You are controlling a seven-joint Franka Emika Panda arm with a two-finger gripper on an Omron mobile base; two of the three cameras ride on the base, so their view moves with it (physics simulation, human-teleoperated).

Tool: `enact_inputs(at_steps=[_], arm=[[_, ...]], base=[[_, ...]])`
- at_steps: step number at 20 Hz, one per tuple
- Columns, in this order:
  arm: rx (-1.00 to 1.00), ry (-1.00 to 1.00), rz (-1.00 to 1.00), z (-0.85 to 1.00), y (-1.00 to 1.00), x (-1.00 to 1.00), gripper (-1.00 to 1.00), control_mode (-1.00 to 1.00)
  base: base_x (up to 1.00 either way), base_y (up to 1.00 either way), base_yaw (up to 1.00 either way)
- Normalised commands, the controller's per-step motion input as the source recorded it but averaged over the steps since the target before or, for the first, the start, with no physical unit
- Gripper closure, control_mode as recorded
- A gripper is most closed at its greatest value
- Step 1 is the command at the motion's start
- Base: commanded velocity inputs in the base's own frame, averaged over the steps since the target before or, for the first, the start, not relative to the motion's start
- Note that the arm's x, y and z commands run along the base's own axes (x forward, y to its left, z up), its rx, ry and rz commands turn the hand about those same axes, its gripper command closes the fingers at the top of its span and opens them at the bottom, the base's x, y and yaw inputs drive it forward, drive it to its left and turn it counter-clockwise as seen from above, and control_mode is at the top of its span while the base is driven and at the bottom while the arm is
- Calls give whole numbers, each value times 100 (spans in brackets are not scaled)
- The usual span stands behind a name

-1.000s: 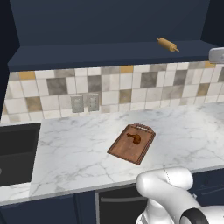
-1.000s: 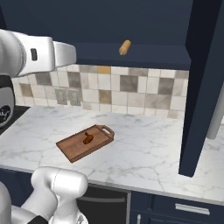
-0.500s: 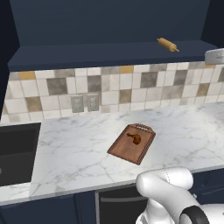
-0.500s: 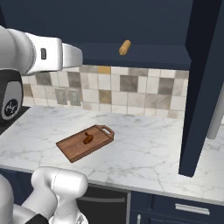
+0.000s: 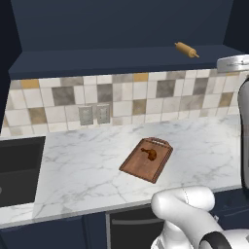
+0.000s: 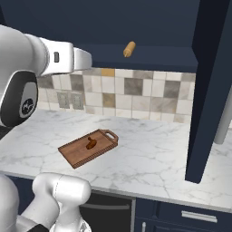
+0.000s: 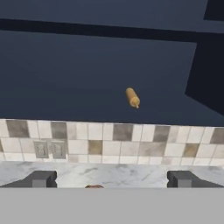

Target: Open the cabinet, retrieve the rolling pin, and place it next to the meat on the cutting board to prepare for tenderizing.

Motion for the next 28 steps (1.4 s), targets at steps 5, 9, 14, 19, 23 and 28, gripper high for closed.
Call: enact_inputs(at_steps=[5,9,14,19,23,28], arm=[[0,13,-1,0,-10,53,-100,-100],[0,14,-2,0,-8,48,-100,-100],[0,1,0,0,-8,38,-100,-100],[0,0,0,-2,-21,33,-100,-100],[0,0,0,-8,-20,31,-100,-100],[0,0,0,-7,-10,33,-100,-100]], base=[[0,0,0],[0,0,0],[0,0,0],[0,0,0],[0,0,0],[0,0,0]])
